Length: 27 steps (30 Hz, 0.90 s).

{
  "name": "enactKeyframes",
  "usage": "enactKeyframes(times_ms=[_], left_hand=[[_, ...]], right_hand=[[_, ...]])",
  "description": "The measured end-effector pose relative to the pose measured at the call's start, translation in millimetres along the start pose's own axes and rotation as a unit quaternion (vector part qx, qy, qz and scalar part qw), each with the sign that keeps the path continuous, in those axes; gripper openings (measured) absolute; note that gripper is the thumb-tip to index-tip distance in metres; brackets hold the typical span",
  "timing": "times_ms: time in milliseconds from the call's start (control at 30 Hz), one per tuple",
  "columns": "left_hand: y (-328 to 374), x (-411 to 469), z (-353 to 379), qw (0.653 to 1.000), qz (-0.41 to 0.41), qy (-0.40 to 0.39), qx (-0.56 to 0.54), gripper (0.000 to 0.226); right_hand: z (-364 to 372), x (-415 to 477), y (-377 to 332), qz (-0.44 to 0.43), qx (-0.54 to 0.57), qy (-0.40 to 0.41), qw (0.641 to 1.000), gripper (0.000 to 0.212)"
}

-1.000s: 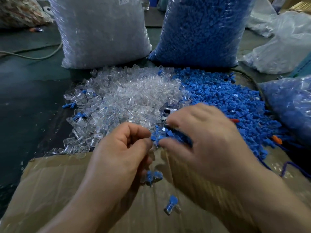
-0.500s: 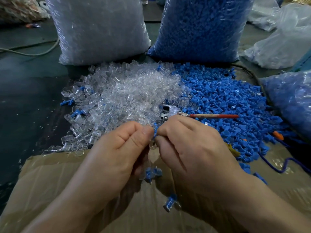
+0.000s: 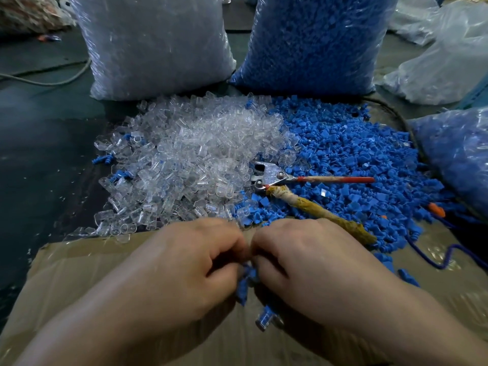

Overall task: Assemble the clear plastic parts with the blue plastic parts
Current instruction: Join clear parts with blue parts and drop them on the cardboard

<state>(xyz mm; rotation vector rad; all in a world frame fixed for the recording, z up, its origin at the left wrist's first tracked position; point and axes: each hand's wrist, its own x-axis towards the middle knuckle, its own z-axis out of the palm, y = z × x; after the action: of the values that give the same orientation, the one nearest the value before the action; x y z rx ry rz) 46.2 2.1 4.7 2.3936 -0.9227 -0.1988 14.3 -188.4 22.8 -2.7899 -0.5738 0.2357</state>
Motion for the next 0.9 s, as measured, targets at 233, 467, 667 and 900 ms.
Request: enactKeyframes(times_ms=[233, 467, 667, 900], left_hand=[[3, -1, 1, 0.998, -0.051, 0.039, 0.013, 0.027], [5, 8, 13, 0.976, -0.135, 0.106, 0.136, 0.053], [3, 13, 17, 0.976, -0.119, 0.122, 0.135, 0.036], [1, 14, 20, 0.973, -0.112, 0.166, 0.115, 0.017]], right_hand=[[5, 6, 7, 0.036, -0.013, 0.046, 0.998, 0.023], [23, 31, 6, 0.056, -0.082, 0.149, 0.984, 0.035], [23, 34, 10, 0.036, -0.034, 0.145, 0.988, 0.024], [20, 32, 14, 0.025, 0.043, 0.151, 0.987, 0.021]])
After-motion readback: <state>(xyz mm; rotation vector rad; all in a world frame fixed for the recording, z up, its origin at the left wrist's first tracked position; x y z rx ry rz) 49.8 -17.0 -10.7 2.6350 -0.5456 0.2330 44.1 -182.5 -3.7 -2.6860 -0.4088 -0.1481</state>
